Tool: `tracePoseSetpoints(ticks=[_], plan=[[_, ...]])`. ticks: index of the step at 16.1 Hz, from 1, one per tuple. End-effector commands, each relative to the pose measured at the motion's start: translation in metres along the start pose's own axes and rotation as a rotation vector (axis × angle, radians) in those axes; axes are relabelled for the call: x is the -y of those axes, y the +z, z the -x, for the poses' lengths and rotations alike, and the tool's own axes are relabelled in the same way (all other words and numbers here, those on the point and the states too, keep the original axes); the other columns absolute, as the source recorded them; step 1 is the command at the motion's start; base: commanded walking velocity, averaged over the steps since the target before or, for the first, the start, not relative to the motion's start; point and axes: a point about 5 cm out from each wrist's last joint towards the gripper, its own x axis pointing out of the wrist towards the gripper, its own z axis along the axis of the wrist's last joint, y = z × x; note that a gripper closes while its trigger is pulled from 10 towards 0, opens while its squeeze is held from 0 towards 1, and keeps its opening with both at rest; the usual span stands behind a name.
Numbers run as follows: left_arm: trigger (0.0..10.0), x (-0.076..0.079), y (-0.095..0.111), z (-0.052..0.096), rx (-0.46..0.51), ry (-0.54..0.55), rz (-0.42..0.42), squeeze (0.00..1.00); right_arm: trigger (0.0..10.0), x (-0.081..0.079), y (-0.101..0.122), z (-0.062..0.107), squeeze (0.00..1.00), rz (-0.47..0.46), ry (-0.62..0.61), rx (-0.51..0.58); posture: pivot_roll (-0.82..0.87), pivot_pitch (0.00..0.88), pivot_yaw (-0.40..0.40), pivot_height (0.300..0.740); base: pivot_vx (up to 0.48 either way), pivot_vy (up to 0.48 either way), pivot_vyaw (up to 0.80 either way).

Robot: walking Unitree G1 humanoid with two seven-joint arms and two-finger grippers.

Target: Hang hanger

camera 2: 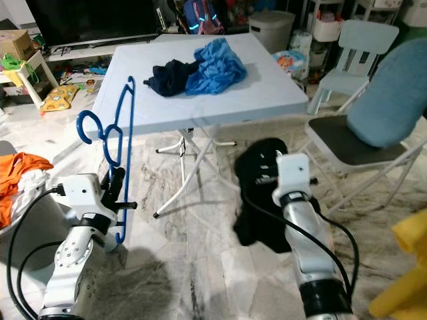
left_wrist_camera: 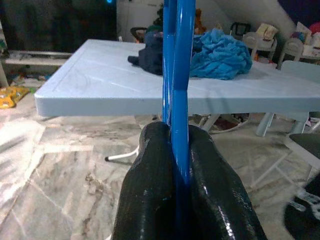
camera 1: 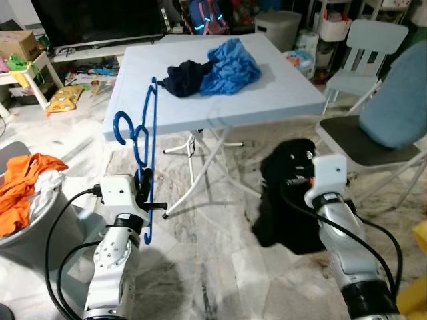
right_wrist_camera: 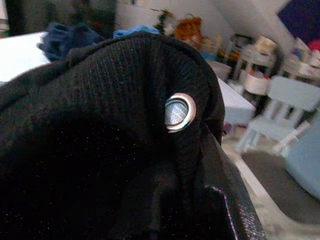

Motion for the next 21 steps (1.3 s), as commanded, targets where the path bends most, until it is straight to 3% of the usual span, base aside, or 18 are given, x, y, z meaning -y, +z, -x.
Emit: tracePoseSetpoints(ticks=[1, 9, 21], plan=[[10.0, 0.002, -0.001, 0.0, 0.003, 0.004, -0.001, 0.0, 0.0, -0.007, 0.01, -0.007, 0.0, 0.002, 0.031, 0.043, -0.12, 0.0, 0.034, 0.74, 0.368, 0.0, 0.0], [10.0, 0.001, 0.005, -0.008, 0.021, 0.028, 0.008, 0.0, 0.0, -0.012, 0.022, -0.017, 0.0, -0.01, 0.062, 0.091, -0.13, 0.0, 0.036, 0.74, 0.377, 0.0, 0.0], [10.0, 0.003, 0.005, -0.011, 0.02, 0.045, 0.02, 0.0, 0.0, -0.019, 0.022, -0.022, 0.0, 0.03, 0.114, 0.11, -0.12, 0.0, 0.039, 0.74, 0.291, 0.378, 0.09]])
